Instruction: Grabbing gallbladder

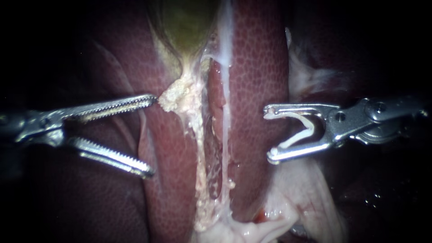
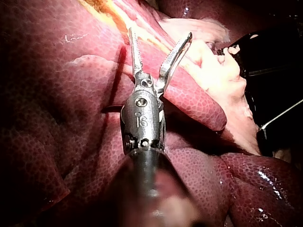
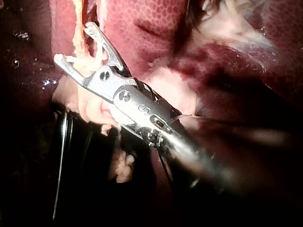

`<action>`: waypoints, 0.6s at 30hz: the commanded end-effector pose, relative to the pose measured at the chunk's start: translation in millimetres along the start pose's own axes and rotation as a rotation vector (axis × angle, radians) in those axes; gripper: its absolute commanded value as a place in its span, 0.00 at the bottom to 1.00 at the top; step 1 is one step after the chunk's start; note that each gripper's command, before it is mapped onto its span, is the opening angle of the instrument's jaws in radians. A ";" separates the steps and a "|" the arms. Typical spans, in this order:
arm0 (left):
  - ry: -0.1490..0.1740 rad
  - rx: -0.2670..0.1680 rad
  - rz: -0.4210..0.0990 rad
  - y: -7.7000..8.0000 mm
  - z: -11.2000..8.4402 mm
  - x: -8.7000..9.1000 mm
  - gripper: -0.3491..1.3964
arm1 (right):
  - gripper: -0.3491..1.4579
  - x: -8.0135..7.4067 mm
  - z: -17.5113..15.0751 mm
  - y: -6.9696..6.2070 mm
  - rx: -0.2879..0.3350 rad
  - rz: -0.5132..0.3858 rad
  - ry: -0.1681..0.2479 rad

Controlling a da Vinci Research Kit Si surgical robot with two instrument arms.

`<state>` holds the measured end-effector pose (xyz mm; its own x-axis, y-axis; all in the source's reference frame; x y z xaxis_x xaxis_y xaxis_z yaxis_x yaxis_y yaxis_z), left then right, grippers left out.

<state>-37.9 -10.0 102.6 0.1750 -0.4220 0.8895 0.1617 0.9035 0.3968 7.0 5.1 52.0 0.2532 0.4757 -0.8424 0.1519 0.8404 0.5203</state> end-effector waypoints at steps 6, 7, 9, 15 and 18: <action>-0.001 0.005 0.000 0.2 0.1 0.1 0.65 | 0.51 0.0 0.0 0.0 0.000 0.000 0.000; 0.000 0.002 0.000 0.3 0.1 0.2 0.65 | 0.51 0.0 0.0 0.0 0.000 0.000 0.000; 0.000 0.001 -0.001 0.7 0.2 0.2 0.65 | 0.51 0.0 0.0 0.0 0.000 0.000 0.000; 0.001 -0.011 -0.005 2.3 1.0 0.4 0.65 | 0.51 0.0 0.0 0.0 0.000 0.000 0.000; 0.002 -0.014 -0.007 3.1 1.7 0.5 0.65 | 0.51 0.0 0.0 0.0 0.000 0.000 0.000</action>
<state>-39.1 -7.1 104.8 0.1740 -0.4280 0.8869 0.1758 0.8997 0.3997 7.0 5.1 52.0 0.2534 0.4755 -0.8424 0.1524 0.8403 0.5202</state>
